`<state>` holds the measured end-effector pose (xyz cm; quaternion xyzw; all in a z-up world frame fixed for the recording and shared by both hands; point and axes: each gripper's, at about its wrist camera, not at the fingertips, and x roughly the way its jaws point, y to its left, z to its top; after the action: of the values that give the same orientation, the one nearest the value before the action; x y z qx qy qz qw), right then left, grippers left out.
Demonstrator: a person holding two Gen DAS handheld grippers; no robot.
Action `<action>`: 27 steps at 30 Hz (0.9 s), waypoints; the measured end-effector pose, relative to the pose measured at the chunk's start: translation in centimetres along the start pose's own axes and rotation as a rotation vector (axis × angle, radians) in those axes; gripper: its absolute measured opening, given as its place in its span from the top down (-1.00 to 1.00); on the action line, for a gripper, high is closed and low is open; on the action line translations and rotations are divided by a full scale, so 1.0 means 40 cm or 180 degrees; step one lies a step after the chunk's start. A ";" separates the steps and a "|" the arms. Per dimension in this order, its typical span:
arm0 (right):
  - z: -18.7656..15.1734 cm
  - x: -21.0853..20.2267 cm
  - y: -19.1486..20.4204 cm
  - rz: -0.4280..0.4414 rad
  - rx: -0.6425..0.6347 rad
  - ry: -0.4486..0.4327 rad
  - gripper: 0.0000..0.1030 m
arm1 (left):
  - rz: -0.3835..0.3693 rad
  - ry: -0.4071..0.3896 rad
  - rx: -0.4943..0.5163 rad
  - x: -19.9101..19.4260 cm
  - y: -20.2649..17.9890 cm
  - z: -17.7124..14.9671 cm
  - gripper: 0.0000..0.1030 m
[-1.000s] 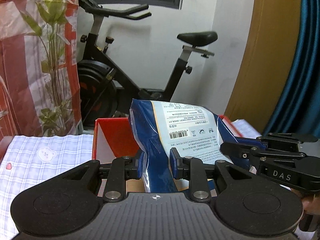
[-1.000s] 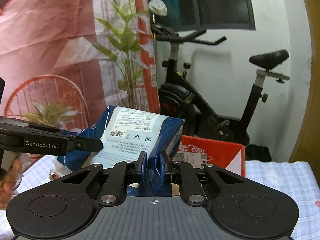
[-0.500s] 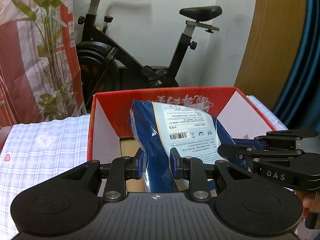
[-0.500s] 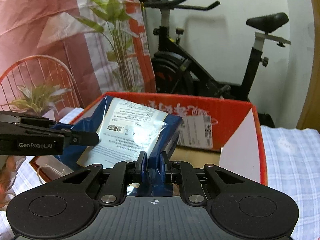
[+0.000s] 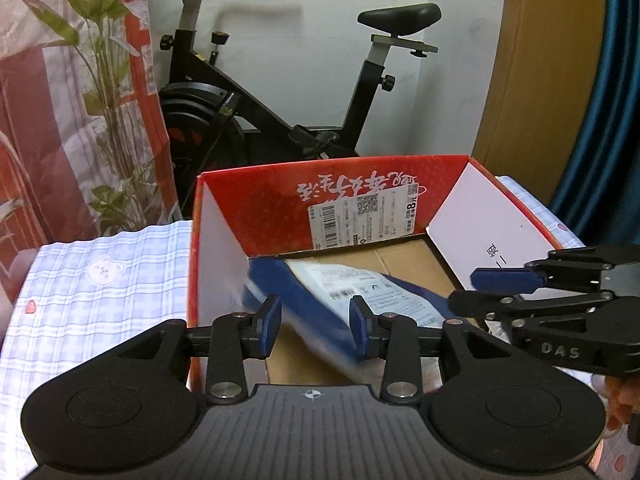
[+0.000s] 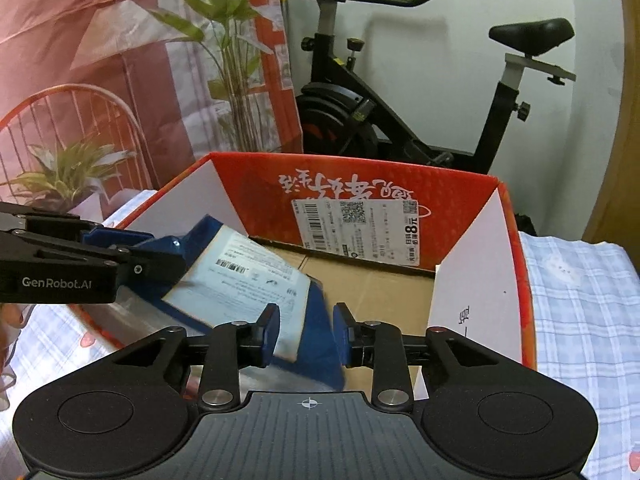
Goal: Organize soft objects
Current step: 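Lower the blue bag into the box and open both grippers, then move both grippers down to the orange floral cloth on the pink towel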
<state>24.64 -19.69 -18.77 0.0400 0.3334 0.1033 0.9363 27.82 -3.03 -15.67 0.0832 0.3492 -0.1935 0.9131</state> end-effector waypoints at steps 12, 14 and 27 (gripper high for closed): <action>-0.032 -0.131 0.034 0.0023 -0.0026 -0.0119 0.46 | 0.0100 -0.0195 -0.0104 -0.155 0.009 -0.024 0.20; -0.043 -0.159 0.042 0.0050 -0.0003 -0.0158 0.46 | 0.0048 -0.0193 -0.0130 -0.182 -0.001 -0.045 0.13; -0.196 -0.290 0.133 0.0224 -0.0005 -0.0114 0.45 | -0.0067 -0.0062 -0.0379 -0.274 -0.069 -0.260 0.11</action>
<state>10.02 -17.00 -16.92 0.0528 0.3149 0.1356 0.9379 12.90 0.68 -16.09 0.0232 0.3521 -0.1828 0.9177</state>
